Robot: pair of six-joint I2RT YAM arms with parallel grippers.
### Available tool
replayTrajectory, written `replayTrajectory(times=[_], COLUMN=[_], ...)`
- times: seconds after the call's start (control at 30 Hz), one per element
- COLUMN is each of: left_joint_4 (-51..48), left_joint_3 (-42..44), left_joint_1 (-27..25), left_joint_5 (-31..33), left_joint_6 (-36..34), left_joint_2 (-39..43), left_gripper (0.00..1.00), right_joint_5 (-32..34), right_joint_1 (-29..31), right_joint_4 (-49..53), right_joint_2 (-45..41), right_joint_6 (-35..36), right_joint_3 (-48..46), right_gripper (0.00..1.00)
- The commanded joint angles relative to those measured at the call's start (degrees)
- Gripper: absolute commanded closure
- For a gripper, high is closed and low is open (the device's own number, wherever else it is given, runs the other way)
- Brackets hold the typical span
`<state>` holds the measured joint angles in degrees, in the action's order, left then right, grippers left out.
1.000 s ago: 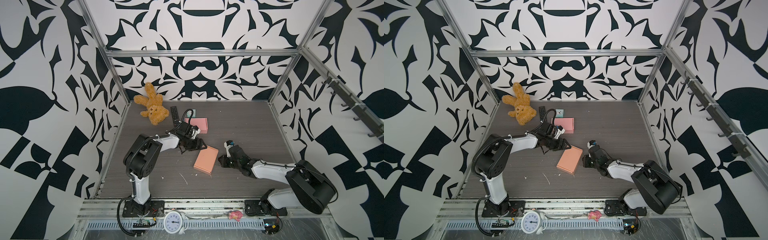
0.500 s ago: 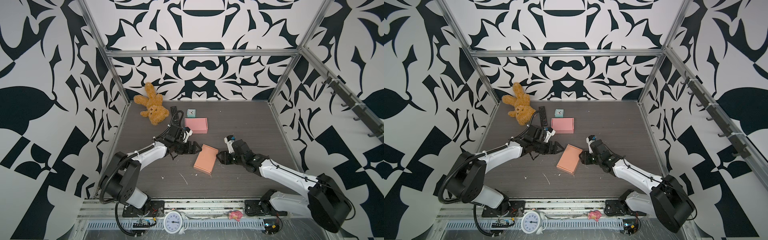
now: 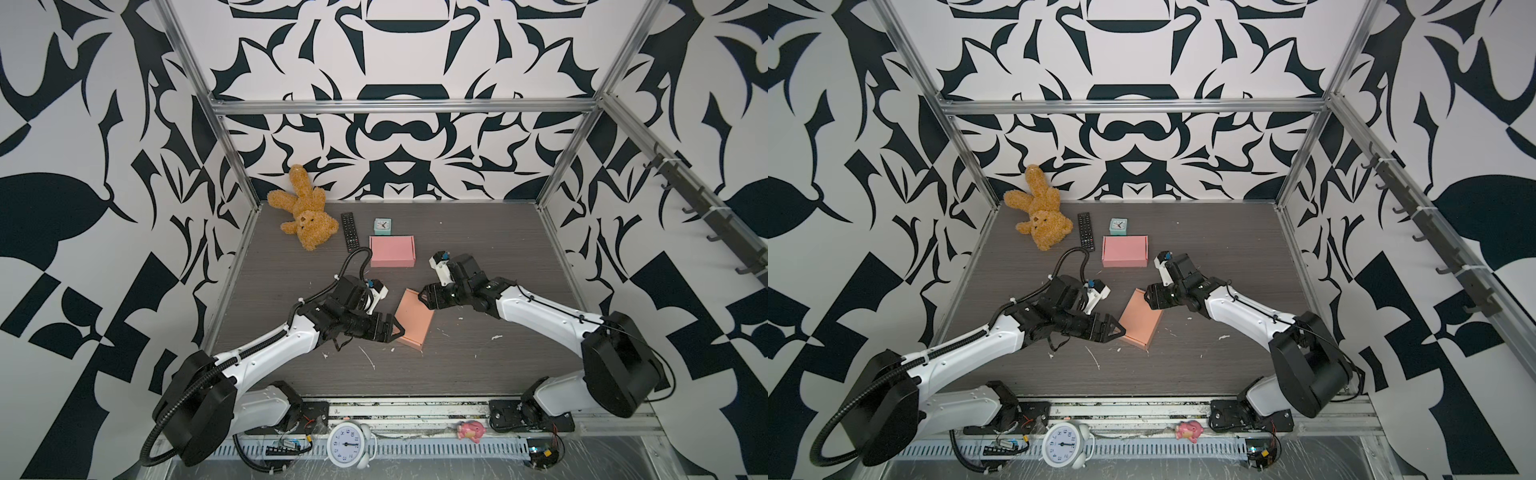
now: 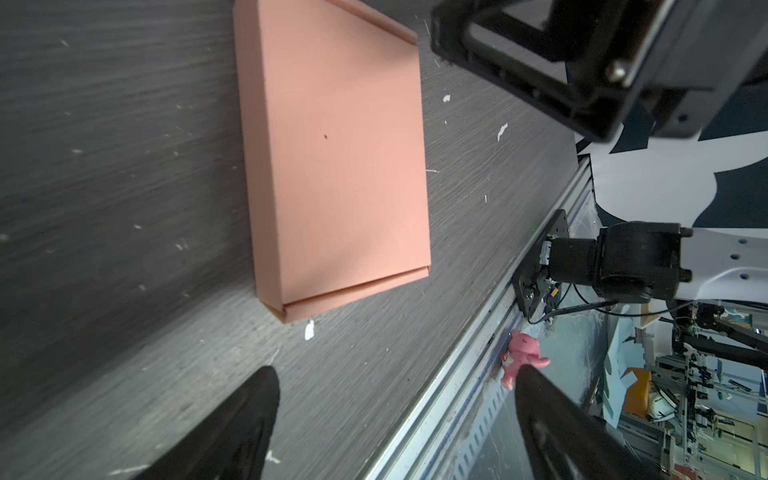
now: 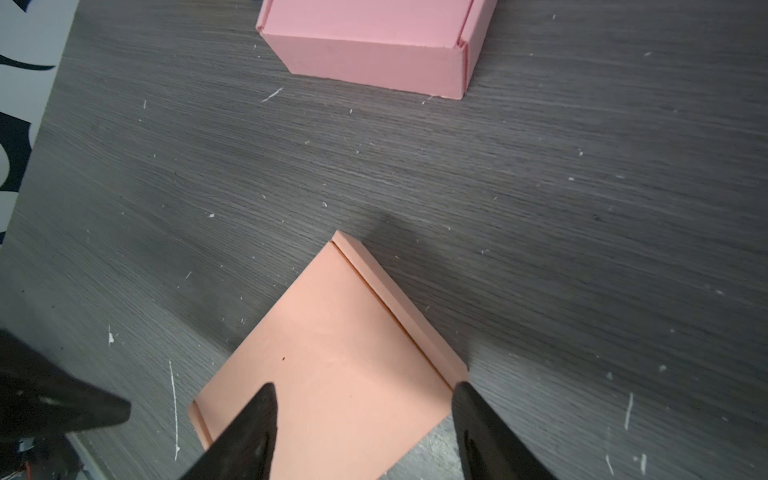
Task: Fold the paper box
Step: 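Bring both grippers to opposite ends of the peach box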
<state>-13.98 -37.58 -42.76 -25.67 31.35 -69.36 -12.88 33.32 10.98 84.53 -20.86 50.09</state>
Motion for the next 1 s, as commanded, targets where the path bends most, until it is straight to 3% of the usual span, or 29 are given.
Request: replayTrajectory(times=[0.0,0.37,0.97], left_joint_4=[1.4,8.92,14.72], left_joint_3=[1.65,1.66,1.91], left_joint_1=[-3.01,-6.97,-6.72], left_joint_5=[2.76,5.22,8.79], left_joint_6=[3.84,7.13,8.75], left_joint_2=[-0.1,-6.27,-10.33], left_gripper=[0.08,0.07,0.07], right_joint_5=[-1.92,-5.45,-8.73], right_joint_1=[-0.86,-2.5,-2.62], right_joint_4=[0.8,-0.56,-2.78], right_joint_2=[1.16,7.57,11.36], right_joint_6=[2.33,3.51,2.93], right_joint_3=[3.7,7.13,6.08], right_gripper=[0.3,0.23,0.26])
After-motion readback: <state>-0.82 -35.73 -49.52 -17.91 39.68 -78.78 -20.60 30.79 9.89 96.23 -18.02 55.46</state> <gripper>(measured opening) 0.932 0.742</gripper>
